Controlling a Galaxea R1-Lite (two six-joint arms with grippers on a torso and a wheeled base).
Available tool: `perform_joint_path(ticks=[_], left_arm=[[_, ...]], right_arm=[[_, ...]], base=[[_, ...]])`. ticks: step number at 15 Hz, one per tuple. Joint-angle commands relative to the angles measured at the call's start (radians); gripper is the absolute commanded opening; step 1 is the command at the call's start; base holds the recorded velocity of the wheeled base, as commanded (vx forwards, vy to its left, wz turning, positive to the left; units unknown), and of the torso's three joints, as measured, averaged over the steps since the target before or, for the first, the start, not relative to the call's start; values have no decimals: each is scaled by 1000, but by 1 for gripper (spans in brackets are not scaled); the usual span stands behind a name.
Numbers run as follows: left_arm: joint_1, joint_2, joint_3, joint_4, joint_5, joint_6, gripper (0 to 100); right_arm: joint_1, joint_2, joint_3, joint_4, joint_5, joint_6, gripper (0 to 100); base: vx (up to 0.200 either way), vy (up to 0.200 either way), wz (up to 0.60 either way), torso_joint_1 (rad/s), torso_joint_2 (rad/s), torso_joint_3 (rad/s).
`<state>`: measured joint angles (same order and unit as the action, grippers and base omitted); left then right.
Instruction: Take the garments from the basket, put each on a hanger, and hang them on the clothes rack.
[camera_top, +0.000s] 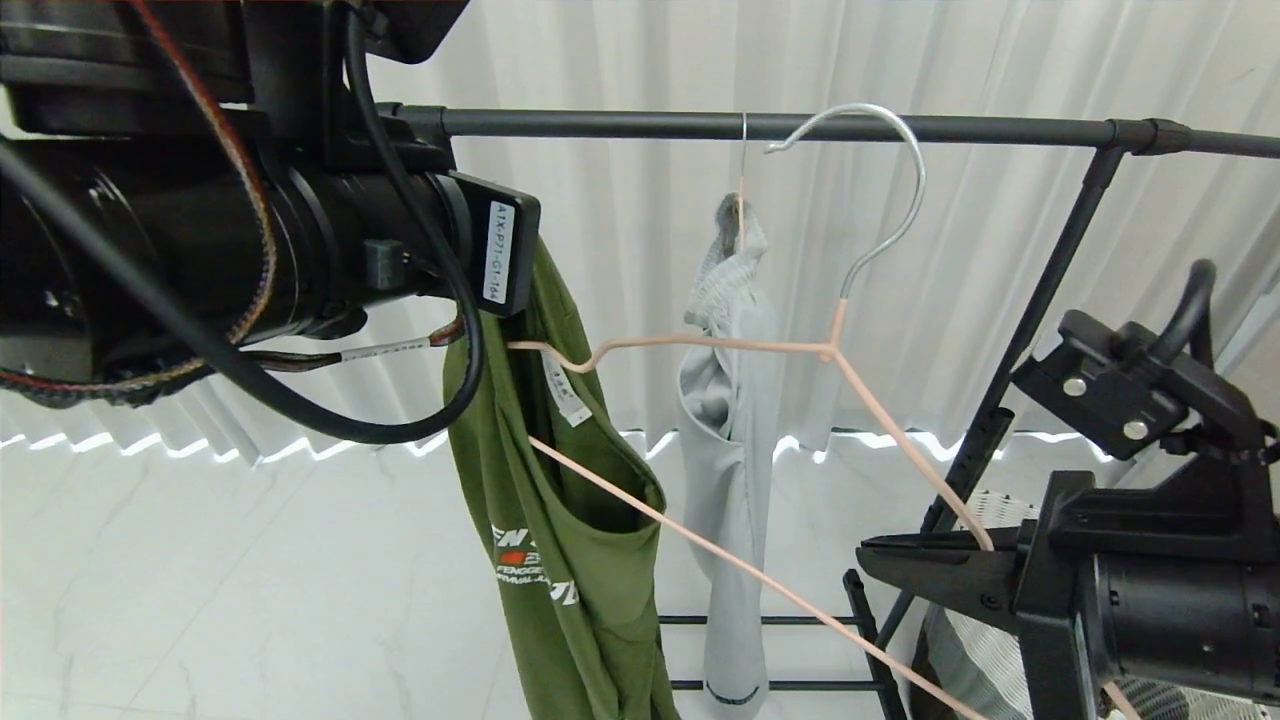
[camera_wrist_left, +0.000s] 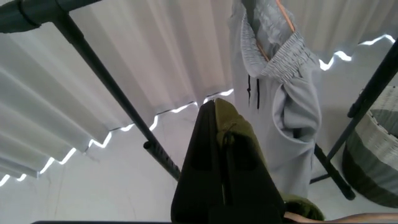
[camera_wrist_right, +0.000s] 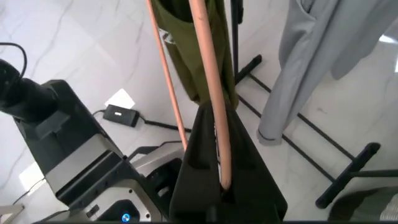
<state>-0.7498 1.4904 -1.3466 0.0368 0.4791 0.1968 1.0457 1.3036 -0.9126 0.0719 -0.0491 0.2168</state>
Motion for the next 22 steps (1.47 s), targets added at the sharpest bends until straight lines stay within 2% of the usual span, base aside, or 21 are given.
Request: perform_joint_path(ticks=[1, 4, 6, 8, 11, 13, 16, 19, 22], left_arm=[[3, 5, -2, 0, 1, 0, 0], [32, 5, 4, 11, 10, 1, 0], [46, -1, 4, 52, 32, 3, 0], [44, -13, 1, 94, 32, 1, 0], [17, -12, -3, 94, 29, -7, 0], [-2, -10, -6, 94, 29, -54, 0], [-8, -12, -16, 94, 29, -68, 0], [-39, -13, -25, 94, 29, -100, 0], [-75, -25, -25, 95, 32, -129, 0]], right_arm=[[-1, -14, 14, 0, -15, 13, 0], [-26, -10, 17, 0, -144, 82, 0], [-29, -12, 15, -1, -175, 127, 0], [-30, 2, 15, -7, -224, 136, 0], [-24, 26, 15, -86, -229, 134, 0], [-20, 39, 17, -132, -230, 133, 0], [19, 39, 31, -132, -222, 124, 0], [19, 74, 31, -141, -230, 124, 0], [11, 108, 31, -167, -232, 76, 0]], base=[[0, 0, 0, 0, 0, 0], [0, 0, 0, 0, 0, 0], [0, 0, 0, 0, 0, 0], [0, 0, 0, 0, 0, 0], [0, 0, 0, 0, 0, 0], [0, 0, 0, 0, 0, 0], [0, 0, 0, 0, 0, 0], [0, 0, 0, 0, 0, 0], [0, 0, 0, 0, 0, 0]])
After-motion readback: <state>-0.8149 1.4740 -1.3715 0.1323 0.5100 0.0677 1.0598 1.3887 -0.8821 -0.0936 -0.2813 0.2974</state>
